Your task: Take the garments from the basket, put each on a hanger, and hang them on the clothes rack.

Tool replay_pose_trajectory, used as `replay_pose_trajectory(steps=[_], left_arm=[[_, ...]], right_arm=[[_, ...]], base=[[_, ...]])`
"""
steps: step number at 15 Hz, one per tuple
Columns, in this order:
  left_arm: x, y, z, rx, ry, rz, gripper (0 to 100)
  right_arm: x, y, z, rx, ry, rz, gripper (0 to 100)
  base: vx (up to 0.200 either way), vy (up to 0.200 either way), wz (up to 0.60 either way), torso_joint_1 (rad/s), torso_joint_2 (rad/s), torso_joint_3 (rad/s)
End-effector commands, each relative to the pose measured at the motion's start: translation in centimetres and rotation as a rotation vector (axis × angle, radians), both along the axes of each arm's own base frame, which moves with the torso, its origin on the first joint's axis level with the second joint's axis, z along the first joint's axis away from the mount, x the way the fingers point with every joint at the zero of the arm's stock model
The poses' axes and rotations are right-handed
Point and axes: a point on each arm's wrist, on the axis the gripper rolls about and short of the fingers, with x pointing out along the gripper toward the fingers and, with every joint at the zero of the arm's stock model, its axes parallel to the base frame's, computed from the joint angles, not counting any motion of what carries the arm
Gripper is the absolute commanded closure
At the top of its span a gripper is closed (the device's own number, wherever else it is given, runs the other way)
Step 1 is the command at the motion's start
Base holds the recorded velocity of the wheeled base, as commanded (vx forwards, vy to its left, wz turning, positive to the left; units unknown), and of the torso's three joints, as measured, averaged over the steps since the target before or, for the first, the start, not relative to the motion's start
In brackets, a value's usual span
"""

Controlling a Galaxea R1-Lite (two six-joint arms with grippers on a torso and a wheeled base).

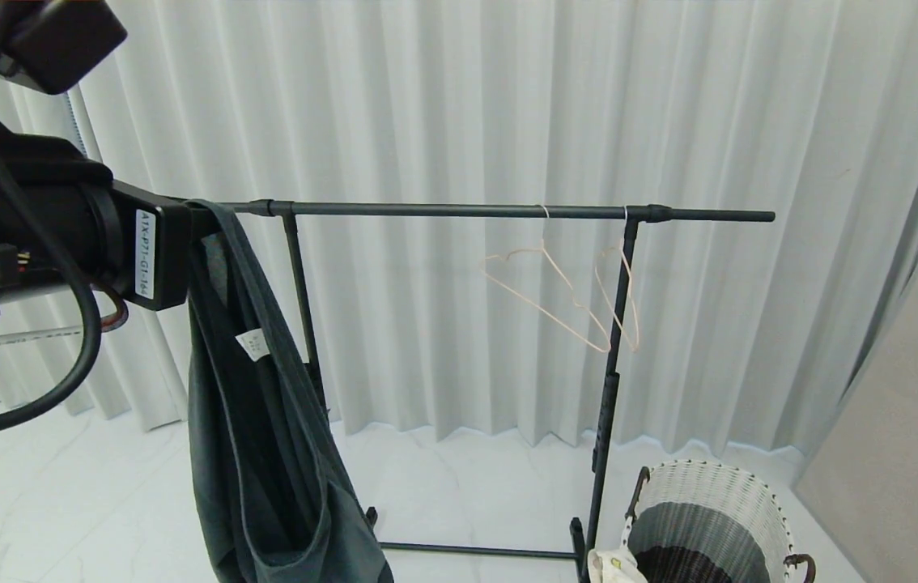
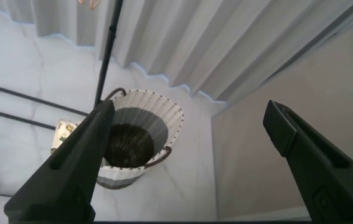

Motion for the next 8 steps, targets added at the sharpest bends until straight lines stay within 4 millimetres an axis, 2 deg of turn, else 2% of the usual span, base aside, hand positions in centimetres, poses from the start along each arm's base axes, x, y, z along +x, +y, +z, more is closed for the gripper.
replay_pose_trajectory(steps=[1, 7, 8], left_arm=[[0.0, 0.0, 0.0, 0.003, 0.0, 0.009, 100], [0.1, 0.0, -0.2, 0.002, 0.005, 0.01, 100], [0.1, 0.0, -0.2, 0.002, 0.005, 0.01, 100]], right_arm=[[0.0, 0.0, -0.1, 0.001, 0.003, 0.005, 0], [0.9, 0.2, -0.5, 0.011, -0.059, 0.007, 0], [1.1, 0.2, -0.5, 0.012, -0.054, 0.006, 0]], base=[[0.0, 0.2, 0.0, 0.032, -0.05, -0.027], [0.0, 0.2, 0.0, 0.009, -0.01, -0.004], [0.0, 0.0, 0.0, 0.0, 0.0, 0.0]])
